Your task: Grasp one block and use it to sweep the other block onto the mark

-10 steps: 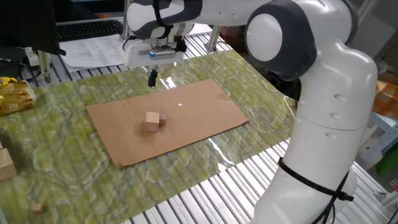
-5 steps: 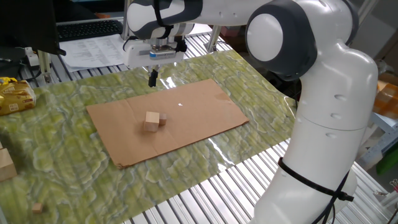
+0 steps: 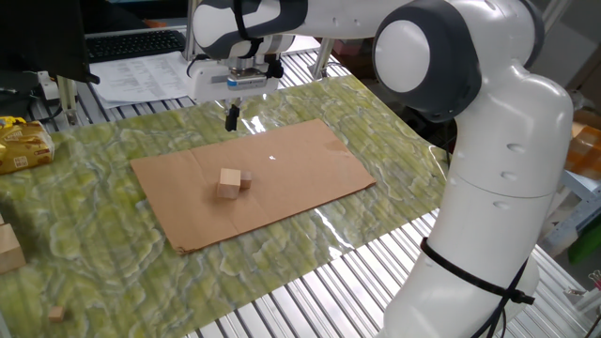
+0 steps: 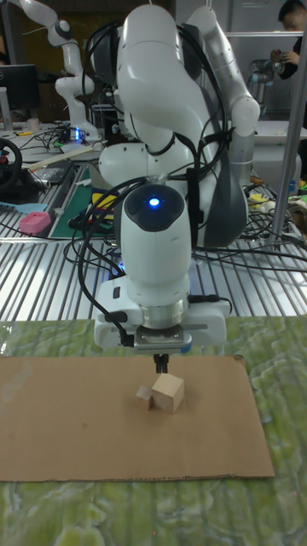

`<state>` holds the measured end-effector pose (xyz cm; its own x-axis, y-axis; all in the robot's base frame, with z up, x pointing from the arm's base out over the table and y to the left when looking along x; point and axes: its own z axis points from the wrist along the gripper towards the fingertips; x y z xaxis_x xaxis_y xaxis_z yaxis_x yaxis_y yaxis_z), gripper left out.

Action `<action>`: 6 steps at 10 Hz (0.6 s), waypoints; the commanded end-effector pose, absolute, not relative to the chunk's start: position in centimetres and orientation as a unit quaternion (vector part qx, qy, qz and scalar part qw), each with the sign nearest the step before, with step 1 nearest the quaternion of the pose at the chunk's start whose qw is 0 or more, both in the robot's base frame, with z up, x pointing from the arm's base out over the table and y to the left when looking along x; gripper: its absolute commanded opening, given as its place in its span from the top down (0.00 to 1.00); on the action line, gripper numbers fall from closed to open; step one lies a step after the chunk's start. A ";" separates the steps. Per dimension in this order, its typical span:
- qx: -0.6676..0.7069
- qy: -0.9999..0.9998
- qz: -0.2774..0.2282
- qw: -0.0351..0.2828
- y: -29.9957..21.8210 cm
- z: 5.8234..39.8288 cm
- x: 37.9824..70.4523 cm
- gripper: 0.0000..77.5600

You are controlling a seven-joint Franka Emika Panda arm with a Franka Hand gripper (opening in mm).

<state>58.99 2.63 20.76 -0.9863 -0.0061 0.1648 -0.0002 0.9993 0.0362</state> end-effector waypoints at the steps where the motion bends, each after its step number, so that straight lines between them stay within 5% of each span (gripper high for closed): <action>1: 0.008 -0.997 -0.013 0.080 2.1 21.3 58.5 0.99; 6: 0.023 -0.998 0.005 0.054 2.1 21.3 58.5 0.99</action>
